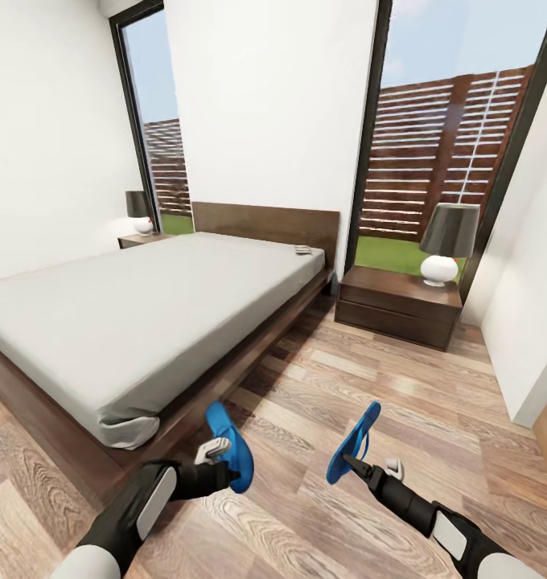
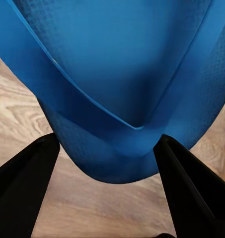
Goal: In the bedroom, move the book from the bed onto either nightstand, and place the two sandals side by side next to the bed.
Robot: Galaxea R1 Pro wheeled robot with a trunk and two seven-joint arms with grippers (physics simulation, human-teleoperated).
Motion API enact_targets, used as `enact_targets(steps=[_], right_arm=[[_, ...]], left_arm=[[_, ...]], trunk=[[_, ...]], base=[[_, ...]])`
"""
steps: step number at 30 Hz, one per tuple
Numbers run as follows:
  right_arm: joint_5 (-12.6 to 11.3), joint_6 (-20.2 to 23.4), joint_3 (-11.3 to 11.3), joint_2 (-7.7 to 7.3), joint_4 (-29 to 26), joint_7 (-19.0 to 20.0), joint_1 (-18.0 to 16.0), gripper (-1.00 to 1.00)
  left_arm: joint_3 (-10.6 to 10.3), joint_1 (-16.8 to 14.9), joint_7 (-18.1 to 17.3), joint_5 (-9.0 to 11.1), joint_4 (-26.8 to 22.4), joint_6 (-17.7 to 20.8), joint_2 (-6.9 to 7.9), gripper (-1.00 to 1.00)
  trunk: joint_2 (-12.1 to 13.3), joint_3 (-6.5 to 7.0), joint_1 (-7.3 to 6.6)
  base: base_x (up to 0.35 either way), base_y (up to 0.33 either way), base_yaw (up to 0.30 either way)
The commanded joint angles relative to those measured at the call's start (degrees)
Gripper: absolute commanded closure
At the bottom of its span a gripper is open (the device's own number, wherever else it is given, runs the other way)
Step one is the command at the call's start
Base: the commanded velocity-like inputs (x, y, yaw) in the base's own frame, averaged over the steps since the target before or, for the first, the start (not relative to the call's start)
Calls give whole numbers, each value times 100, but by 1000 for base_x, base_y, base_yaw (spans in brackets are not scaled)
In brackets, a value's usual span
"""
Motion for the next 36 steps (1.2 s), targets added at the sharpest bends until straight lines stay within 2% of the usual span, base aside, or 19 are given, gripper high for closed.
enact_targets(steps=[1, 6, 10, 17, 22, 27, 29, 32, 36], right_arm=[[4, 69, -47, 2, -4, 33, -3, 100], [-7, 76, -51, -3, -18, 26, -3, 100], [-2, 39, -49, -1, -20, 25, -3, 100], [0, 30, -49, 7, -195, 25, -3, 100], [1, 85, -77, -4, -578, 319, -3, 100], [10, 134, -65, -6, -645, 716, -3, 100], [9, 346, -68, -6, -655, 820, -3, 100], [3, 579, -56, -2, -660, 870, -3, 100], [6, 670, -43, 1, -662, 887, -3, 100]], left_arm=[[-6, -3, 162, 7, -1, 20, -46, 100], [7, -3, 738, 27, 4, 20, -138, 100], [9, -3, 894, 30, -39, 20, -153, 100], [5, -3, 949, 28, -174, 29, -151, 100], [10, -3, 955, 30, -223, 56, -145, 100], [59, -6, 957, 31, -230, 82, -139, 100], [77, -9, 956, 31, -230, 92, -140, 100], [96, -11, 956, 31, -226, 96, -136, 100], [117, -11, 956, 25, -219, 98, -124, 100]], trunk=[[-2, -6, -1], [-2, -6, -1], [-2, -6, -1], [-2, -6, -1], [-2, -6, -1], [-9, -116, 12], [-12, -161, 17], [-16, -227, 24], [-21, -316, 35]], base=[[0, 0, 0], [0, 0, 0], [0, 0, 0], [0, 0, 0], [0, 0, 0], [0, 0, 0], [0, 0, 0], [0, 0, 0], [0, 0, 0]])
